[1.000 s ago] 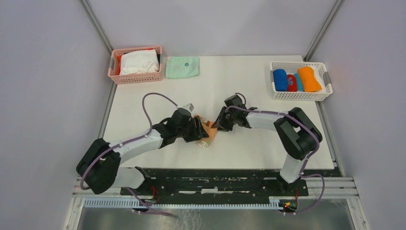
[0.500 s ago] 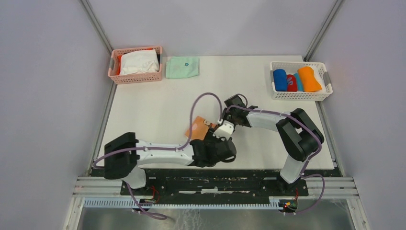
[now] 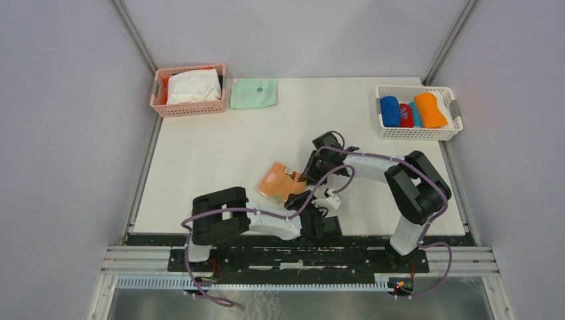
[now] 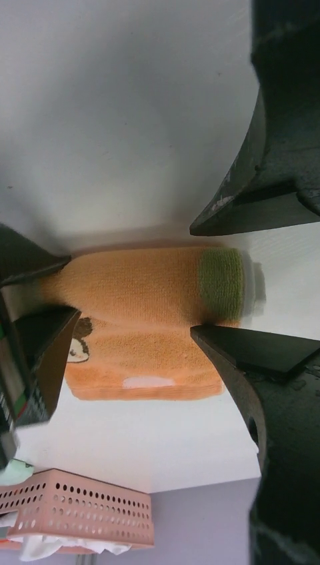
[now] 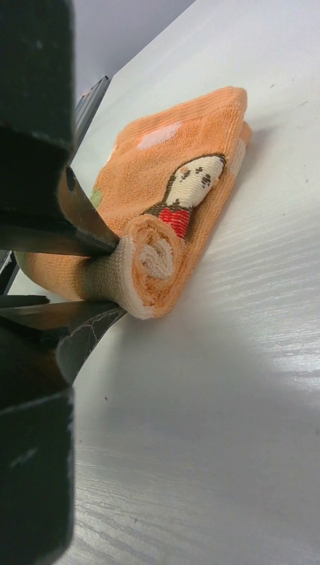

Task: Roll the towels
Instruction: Roll the towel at the center of the board.

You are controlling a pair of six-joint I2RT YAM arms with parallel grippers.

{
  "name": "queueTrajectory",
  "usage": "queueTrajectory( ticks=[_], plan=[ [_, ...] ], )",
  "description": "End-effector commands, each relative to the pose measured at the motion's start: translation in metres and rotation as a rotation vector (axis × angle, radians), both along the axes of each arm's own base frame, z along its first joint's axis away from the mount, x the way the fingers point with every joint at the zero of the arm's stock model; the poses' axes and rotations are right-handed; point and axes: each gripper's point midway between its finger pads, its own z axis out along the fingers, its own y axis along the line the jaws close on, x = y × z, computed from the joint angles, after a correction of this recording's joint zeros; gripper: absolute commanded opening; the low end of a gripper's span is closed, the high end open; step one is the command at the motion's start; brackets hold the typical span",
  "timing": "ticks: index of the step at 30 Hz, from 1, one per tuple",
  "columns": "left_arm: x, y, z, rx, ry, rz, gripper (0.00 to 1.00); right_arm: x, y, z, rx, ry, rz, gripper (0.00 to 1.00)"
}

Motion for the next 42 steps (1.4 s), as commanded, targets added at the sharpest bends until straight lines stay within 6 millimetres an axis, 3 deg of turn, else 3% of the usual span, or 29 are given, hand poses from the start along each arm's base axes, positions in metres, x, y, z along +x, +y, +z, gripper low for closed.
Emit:
queueTrajectory(
  ticks=[1,7,11,13,20,26,33,42],
  plan=[
    [0.007,-0.004,-0.007,0.079,-0.062,-0.009,0.57,-0.007,-0.008,-0.003,-0.042,0.013,0.017,0.36],
    [0.009,0.012,-0.035,0.145,-0.004,0.019,0.38,-0.004,-0.006,0.003,-0.008,-0.010,0.019,0.36],
    [0.008,0.014,-0.031,0.068,0.051,0.036,0.18,0.003,0.000,0.018,0.040,-0.065,0.041,0.38],
    [0.006,0.010,-0.026,-0.021,0.111,0.033,0.14,0.006,0.003,0.028,0.075,-0.099,0.052,0.42],
    [0.000,-0.011,-0.007,-0.472,0.487,-0.041,0.11,0.021,0.000,0.063,0.174,-0.234,0.041,0.59],
    [0.008,-0.006,0.002,-0.798,0.760,-0.028,0.11,0.027,-0.009,0.075,0.224,-0.316,0.009,0.67],
    [0.025,0.015,0.003,-1.210,0.998,0.070,0.11,0.027,0.009,0.064,0.329,-0.295,0.029,0.68],
    [0.033,0.032,0.004,-1.623,1.169,0.183,0.10,0.033,0.035,0.040,0.409,-0.249,0.065,0.68]
  ],
)
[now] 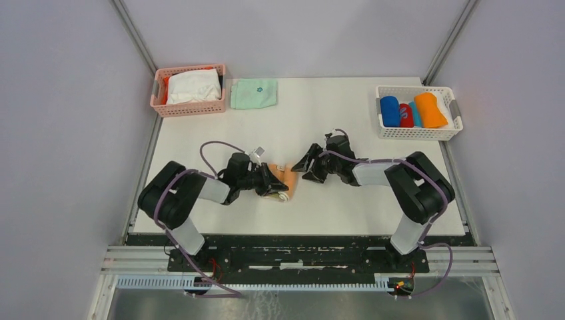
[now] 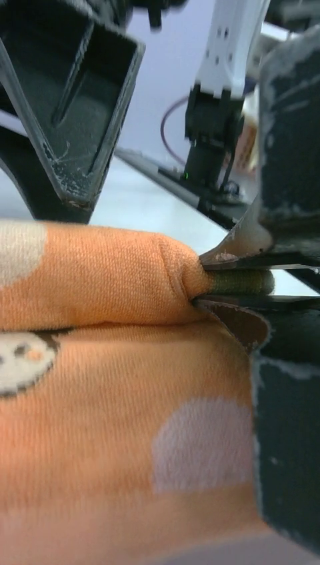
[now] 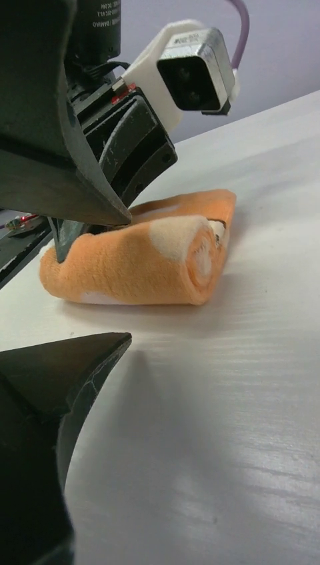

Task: Roll the towels
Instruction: Roll the towel at the center of the board.

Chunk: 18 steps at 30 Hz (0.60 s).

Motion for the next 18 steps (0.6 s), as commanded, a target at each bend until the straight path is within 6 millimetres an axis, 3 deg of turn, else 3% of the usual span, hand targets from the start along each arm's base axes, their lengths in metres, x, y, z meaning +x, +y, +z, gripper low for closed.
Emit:
queueTrajectory(
  ticks=[1,7,13,18],
  plan=[
    [-0.012,-0.001,0.011,-0.265,0.197,0.055,0.10,0.009,0.025,0.010,0.095,-0.048,0.048,0.67],
    [-0.017,0.017,0.001,-0.377,0.293,0.168,0.10,0.006,0.029,-0.017,0.065,-0.016,0.076,0.63],
    [-0.026,0.021,-0.009,-0.359,0.320,0.181,0.12,-0.001,0.041,-0.036,0.029,-0.001,0.170,0.55],
    [-0.028,0.026,-0.018,-0.280,0.316,0.186,0.23,-0.005,0.036,-0.043,-0.068,-0.003,0.183,0.44]
  ],
)
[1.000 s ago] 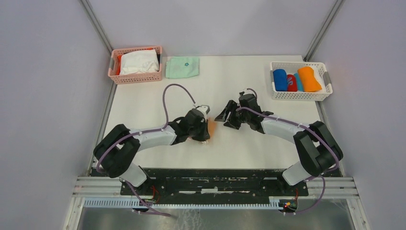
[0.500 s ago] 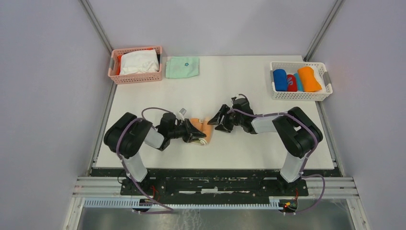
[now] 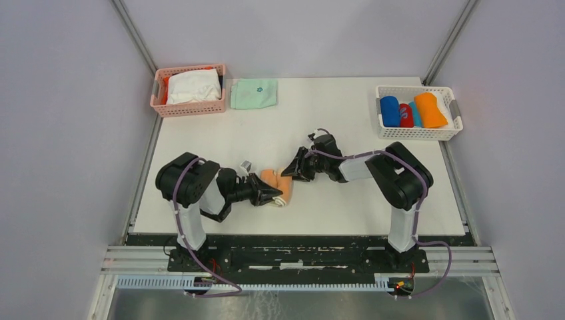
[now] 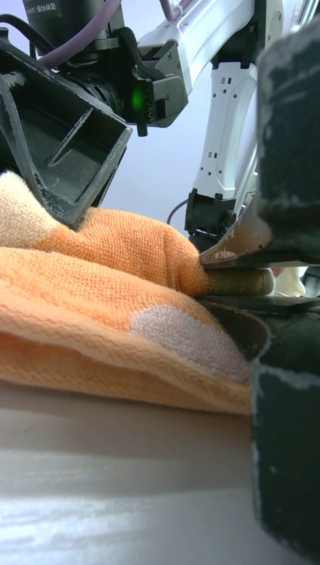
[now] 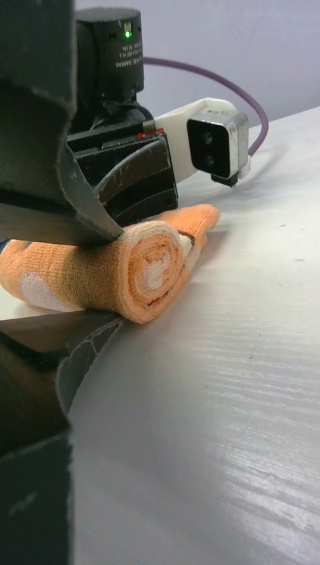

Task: Roll the towels
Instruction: Roll the towel at the center of the board.

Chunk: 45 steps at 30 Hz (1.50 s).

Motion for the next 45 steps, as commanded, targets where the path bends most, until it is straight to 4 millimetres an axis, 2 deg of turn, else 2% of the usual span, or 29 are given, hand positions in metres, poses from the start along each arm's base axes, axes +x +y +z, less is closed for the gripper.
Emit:
queueTrajectory(
  ticks=[1,4,8,10,13,19,22,24,35,45],
  plan=[
    [-0.008,0.007,-0.012,0.086,0.050,0.001,0.27,-0.005,-0.014,-0.020,-0.161,-0.013,0.010,0.42],
    [-0.006,0.014,-0.017,0.203,0.021,-0.008,0.39,-0.002,-0.035,-0.021,-0.291,-0.035,-0.036,0.38],
    [0.004,0.031,-0.006,0.399,-0.070,0.013,0.51,-0.001,-0.055,-0.015,-0.440,-0.072,-0.076,0.38],
    [0.009,0.039,0.005,0.514,-0.128,0.026,0.57,-0.001,-0.061,-0.011,-0.500,-0.085,-0.089,0.37],
    [0.014,0.045,0.028,0.679,-0.242,0.062,0.61,-0.004,-0.064,-0.007,-0.561,-0.091,-0.106,0.37],
    [0.005,0.024,0.070,0.944,-0.494,0.103,0.65,-0.010,-0.068,-0.005,-0.639,-0.053,-0.153,0.38],
    [-0.001,0.010,0.080,1.078,-0.605,0.090,0.66,-0.013,-0.069,-0.006,-0.655,-0.027,-0.162,0.39],
    [-0.005,-0.006,0.087,1.210,-0.725,0.088,0.66,-0.015,-0.068,-0.004,-0.657,-0.017,-0.163,0.39],
    [-0.013,-0.057,0.072,1.586,-1.048,0.004,0.67,-0.019,-0.060,-0.008,-0.628,0.018,-0.133,0.39],
    [-0.009,-0.058,0.028,1.758,-1.082,-0.098,0.67,-0.021,-0.056,-0.006,-0.603,0.021,-0.118,0.39]
  ],
)
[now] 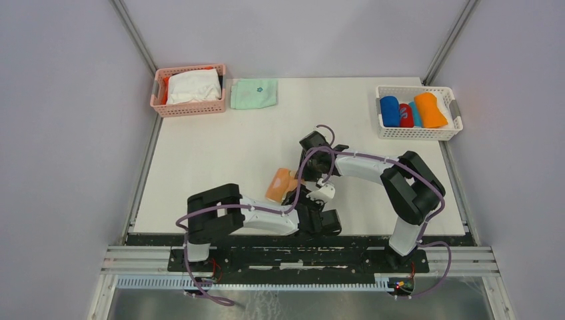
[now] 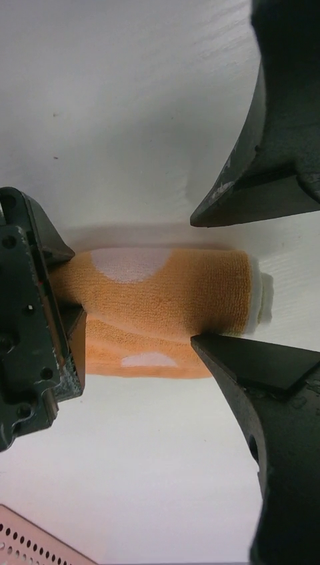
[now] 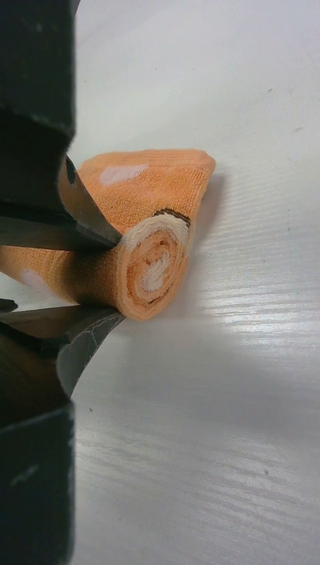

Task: Roll the towels
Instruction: Roll the towel at the center of the board.

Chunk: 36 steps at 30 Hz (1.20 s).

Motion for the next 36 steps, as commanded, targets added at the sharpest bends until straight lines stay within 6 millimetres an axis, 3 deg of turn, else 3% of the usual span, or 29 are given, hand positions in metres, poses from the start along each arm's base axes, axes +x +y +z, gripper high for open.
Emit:
queueTrajectory(
  ticks=[1,5,11,15,18,23,36],
  plan=[
    [0.009,0.001,0.003,0.075,-0.065,0.015,0.66,-0.010,-0.006,-0.009,-0.044,0.045,0.014,0.39],
    [0.010,0.011,-0.008,0.092,-0.033,0.042,0.59,-0.010,-0.005,-0.005,-0.026,0.035,0.017,0.39],
    [0.011,0.027,-0.013,0.020,0.031,0.089,0.35,-0.005,0.005,0.009,0.045,-0.004,0.046,0.41],
    [0.010,0.031,-0.013,-0.101,0.117,0.092,0.25,0.002,0.010,0.025,0.142,-0.057,0.053,0.46],
    [0.005,0.033,-0.023,-0.249,0.259,0.070,0.23,0.005,0.011,0.039,0.217,-0.097,0.057,0.52],
    [0.007,0.032,-0.018,-0.512,0.424,0.044,0.23,0.012,0.011,0.054,0.334,-0.143,0.026,0.63],
    [0.019,0.048,-0.031,-0.943,0.759,0.117,0.22,0.018,0.047,0.027,0.568,-0.104,0.019,0.66]
  ],
)
